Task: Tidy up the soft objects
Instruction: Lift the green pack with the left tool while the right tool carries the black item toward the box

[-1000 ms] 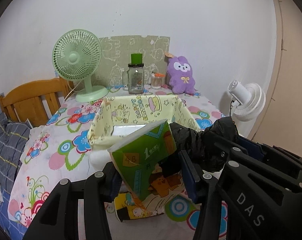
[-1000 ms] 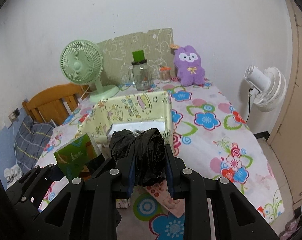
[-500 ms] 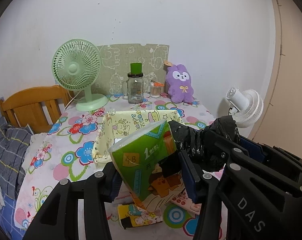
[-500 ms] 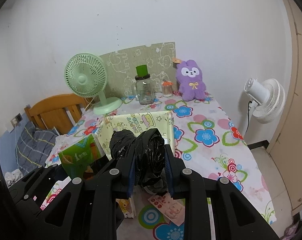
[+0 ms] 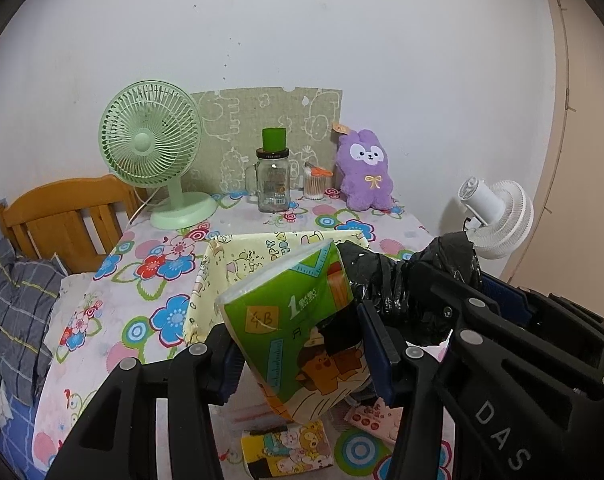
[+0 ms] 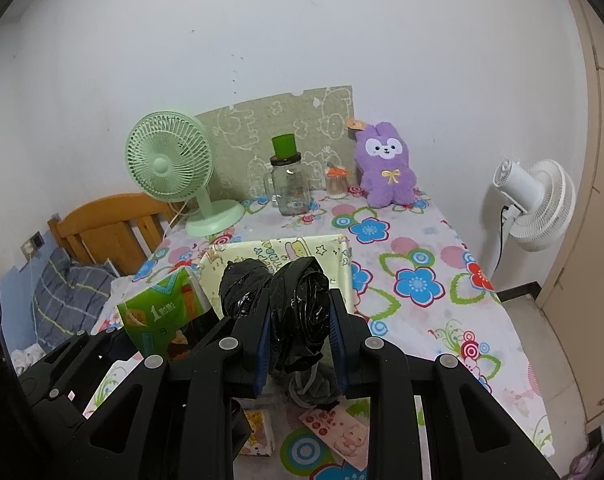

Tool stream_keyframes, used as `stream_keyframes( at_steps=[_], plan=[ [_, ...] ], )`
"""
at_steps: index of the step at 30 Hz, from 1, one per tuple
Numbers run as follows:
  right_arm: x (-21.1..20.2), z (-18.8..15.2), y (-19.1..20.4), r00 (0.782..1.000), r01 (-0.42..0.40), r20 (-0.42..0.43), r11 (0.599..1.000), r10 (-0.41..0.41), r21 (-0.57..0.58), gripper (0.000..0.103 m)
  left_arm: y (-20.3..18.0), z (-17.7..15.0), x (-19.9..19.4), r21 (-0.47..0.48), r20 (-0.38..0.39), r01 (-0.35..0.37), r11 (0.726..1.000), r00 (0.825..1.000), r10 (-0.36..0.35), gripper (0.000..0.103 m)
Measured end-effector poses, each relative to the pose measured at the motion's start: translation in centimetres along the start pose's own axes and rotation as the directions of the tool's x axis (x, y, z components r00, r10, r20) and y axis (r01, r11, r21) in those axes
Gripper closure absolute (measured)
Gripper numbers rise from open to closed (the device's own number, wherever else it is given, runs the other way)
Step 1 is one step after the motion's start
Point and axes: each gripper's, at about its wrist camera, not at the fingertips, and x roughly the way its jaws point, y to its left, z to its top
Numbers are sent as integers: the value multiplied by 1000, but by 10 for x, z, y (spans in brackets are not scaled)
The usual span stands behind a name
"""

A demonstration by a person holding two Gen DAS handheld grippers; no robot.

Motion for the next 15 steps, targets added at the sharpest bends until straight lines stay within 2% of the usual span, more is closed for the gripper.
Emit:
stream_keyframes(
  at_steps=[15],
  plan=[
    [38, 18, -1, 1000, 4, -20, 1000, -4, 15, 74, 10, 17, 34, -22, -24, -6, 1000, 1000, 6, 50]
  ],
)
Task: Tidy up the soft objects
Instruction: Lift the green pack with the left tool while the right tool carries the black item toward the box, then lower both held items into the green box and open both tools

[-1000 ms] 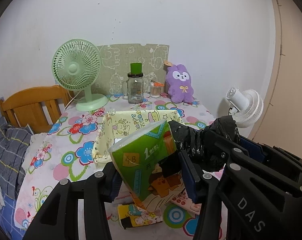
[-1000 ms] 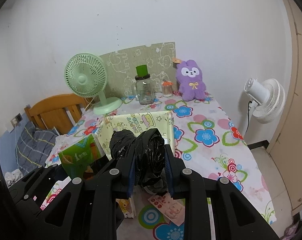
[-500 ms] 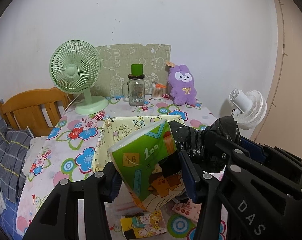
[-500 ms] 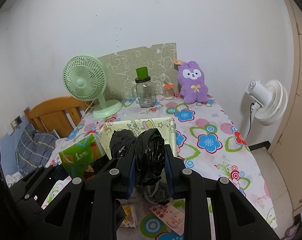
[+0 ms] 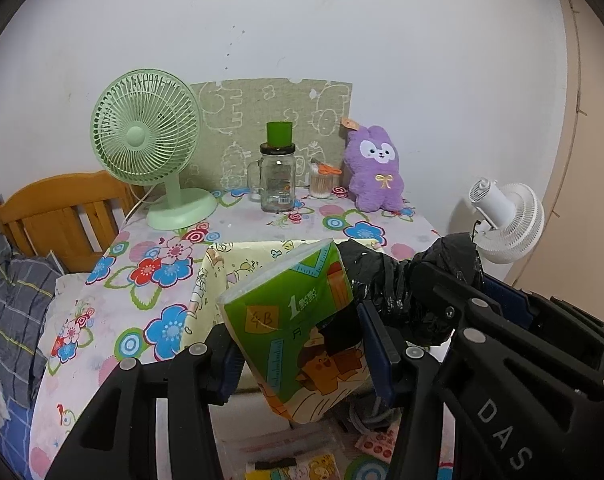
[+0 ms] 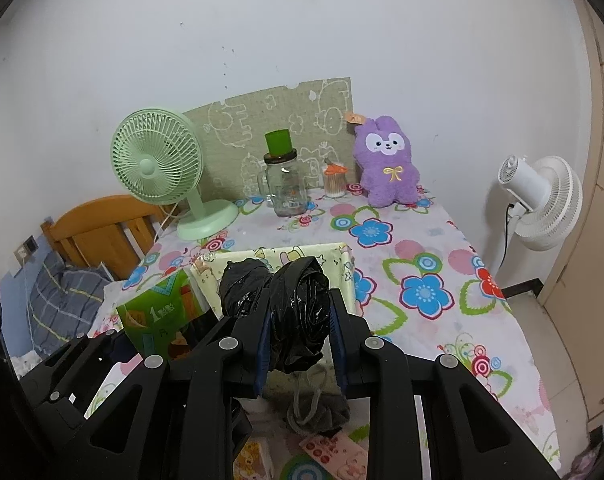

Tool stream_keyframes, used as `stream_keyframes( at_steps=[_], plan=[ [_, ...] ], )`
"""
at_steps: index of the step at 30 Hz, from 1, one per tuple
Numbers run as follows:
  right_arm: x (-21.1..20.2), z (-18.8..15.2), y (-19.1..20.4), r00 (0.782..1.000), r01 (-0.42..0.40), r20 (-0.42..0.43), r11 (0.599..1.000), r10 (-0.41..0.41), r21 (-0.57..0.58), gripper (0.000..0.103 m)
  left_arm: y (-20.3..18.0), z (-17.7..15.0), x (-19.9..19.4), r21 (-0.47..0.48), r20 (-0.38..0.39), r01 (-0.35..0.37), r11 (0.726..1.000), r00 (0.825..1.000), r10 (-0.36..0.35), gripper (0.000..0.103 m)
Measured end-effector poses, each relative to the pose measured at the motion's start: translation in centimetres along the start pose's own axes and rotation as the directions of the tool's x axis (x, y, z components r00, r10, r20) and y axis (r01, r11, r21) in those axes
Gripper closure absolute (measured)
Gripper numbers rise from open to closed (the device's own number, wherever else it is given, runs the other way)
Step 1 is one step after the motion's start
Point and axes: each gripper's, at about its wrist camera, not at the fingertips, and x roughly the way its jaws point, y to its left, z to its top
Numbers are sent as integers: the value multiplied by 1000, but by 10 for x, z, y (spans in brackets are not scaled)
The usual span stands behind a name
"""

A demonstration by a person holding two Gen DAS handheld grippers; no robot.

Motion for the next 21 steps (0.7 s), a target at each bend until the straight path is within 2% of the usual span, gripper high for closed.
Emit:
stream_keyframes(
  at_steps=[21],
  plan=[
    [68, 12, 4, 997, -15, -74, 1000, 15, 4, 74, 22, 10, 60, -37, -76, -49, 998, 996, 46, 48]
  ],
)
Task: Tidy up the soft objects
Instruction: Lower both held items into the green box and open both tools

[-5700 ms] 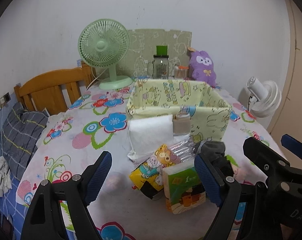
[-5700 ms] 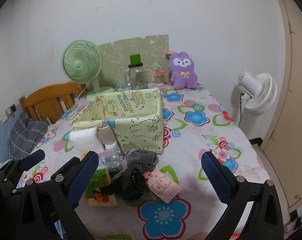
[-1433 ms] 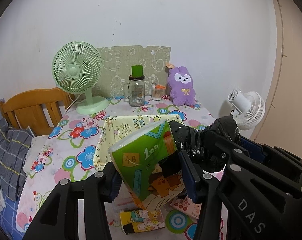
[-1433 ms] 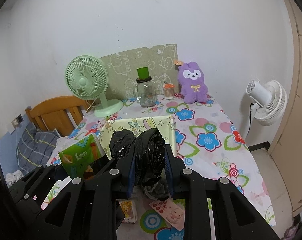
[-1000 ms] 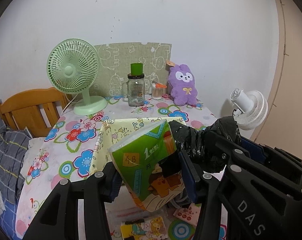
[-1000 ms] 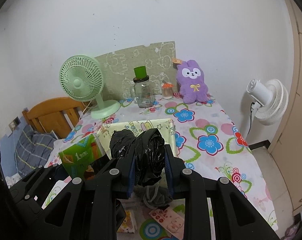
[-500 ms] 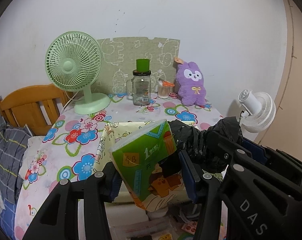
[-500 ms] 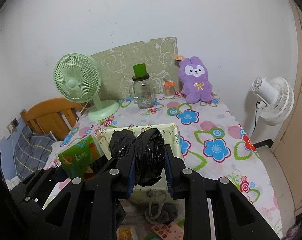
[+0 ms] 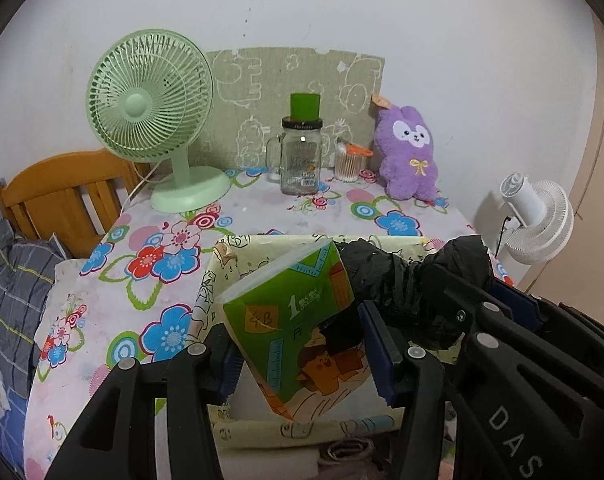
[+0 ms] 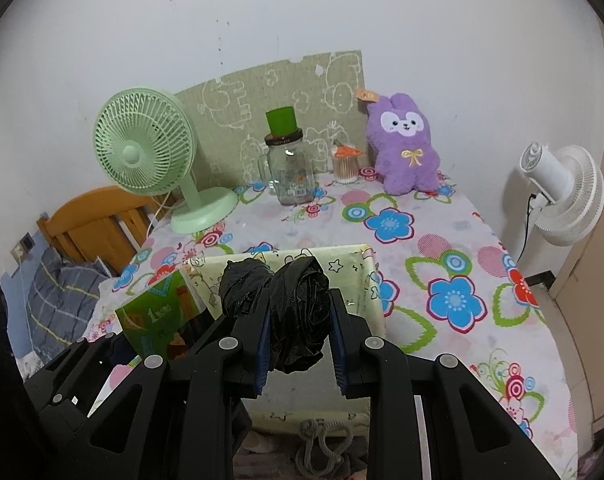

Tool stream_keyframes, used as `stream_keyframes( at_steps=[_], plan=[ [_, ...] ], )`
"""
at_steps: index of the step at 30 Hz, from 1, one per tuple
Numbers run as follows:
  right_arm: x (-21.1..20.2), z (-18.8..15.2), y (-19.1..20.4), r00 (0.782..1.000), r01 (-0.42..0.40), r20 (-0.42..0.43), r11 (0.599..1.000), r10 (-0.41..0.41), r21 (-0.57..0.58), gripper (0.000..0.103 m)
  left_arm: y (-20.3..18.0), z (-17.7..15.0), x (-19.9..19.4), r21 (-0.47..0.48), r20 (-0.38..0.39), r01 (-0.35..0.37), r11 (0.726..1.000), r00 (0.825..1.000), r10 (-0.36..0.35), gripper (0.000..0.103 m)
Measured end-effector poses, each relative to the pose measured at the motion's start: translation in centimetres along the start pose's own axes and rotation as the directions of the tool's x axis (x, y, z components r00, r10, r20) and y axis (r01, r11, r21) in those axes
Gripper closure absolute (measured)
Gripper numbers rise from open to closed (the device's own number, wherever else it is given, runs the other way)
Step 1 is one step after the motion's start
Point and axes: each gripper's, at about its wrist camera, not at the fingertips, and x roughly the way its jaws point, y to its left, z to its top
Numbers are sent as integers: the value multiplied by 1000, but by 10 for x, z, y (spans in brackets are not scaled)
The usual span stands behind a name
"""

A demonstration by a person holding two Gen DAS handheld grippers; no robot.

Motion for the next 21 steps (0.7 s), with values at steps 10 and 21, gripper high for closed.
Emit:
stream_keyframes(
  at_steps=[10, 21],
  plan=[
    [21, -2, -4, 1000, 15, -24, 1000, -15, -5, 74, -2, -1, 18, 18, -23, 10, 1000, 1000, -9, 23],
    [38, 0, -4, 1000, 1, -24, 1000, -1, -20, 29, 5, -2, 32, -4, -61, 20, 1000, 998, -20, 21]
  ],
)
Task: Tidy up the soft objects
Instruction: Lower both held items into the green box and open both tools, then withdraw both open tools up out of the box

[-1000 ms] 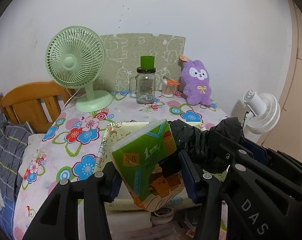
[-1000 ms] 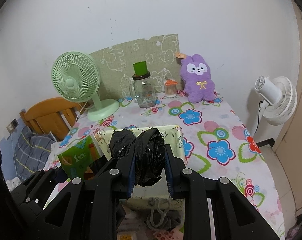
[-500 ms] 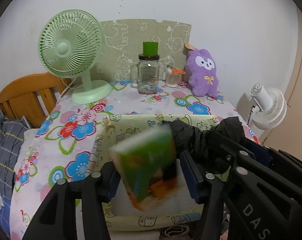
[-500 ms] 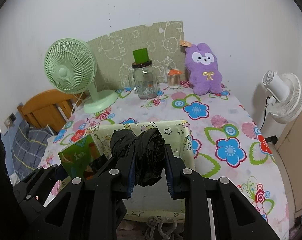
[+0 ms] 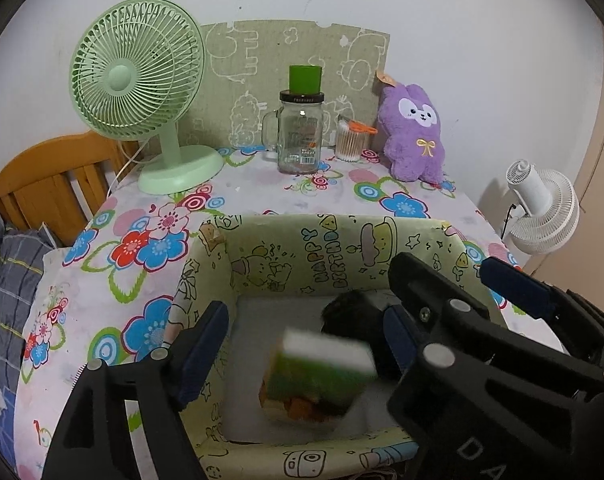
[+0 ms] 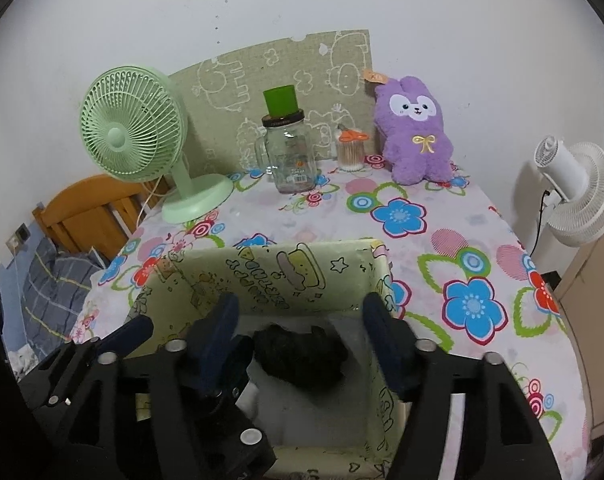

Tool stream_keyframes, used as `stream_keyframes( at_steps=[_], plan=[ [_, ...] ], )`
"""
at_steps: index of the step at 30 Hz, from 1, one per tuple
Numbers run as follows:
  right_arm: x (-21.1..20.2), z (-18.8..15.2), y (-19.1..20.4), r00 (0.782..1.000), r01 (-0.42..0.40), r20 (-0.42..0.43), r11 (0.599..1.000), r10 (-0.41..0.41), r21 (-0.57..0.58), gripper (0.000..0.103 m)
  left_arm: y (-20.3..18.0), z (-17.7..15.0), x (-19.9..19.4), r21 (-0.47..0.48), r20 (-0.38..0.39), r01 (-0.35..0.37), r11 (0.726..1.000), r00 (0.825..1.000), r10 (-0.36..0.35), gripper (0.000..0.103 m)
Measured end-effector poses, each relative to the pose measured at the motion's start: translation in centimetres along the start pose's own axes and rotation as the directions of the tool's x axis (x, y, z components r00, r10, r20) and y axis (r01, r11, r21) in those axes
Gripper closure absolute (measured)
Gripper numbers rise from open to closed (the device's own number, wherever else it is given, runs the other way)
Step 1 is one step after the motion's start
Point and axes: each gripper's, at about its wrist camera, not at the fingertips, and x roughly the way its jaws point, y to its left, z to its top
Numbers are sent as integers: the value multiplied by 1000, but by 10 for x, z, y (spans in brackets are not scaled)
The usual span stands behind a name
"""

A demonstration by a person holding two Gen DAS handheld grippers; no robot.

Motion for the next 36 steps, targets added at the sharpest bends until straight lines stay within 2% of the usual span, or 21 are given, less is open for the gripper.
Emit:
stream_keyframes(
  at_steps=[4, 10, 22, 29, 32, 36],
  plan=[
    [-1, 0, -2, 1000, -7, -16, 1000, 7, -1, 18, 0, -1, -2, 2, -2, 7, 1000, 1000, -7, 20],
    [-18, -2, -3, 1000, -1, 14, 1000, 1, 0, 13, 2, -5, -10, -43, -13, 101, 994, 995, -101, 20],
    [-66, -10, 5, 998, 47, 39, 998, -46, -32, 10, -4, -17, -67, 35, 90, 17, 999, 996, -20, 18],
    [-101, -21, 9, 995, 43, 86, 999, -41, -17, 10, -3, -26, -99, 43, 133, 22, 999, 991, -27, 18],
    [-114, -25, 9, 994, 39, 107, 999, -39, 4, 2, -3, -30, -110, 40, 150, 18, 999, 988, -24, 17],
    [-130, -32, 11, 991, 25, 132, 999, -28, 19, 1, -4, -37, -125, 46, 173, 5, 999, 985, -13, 13]
  ],
)
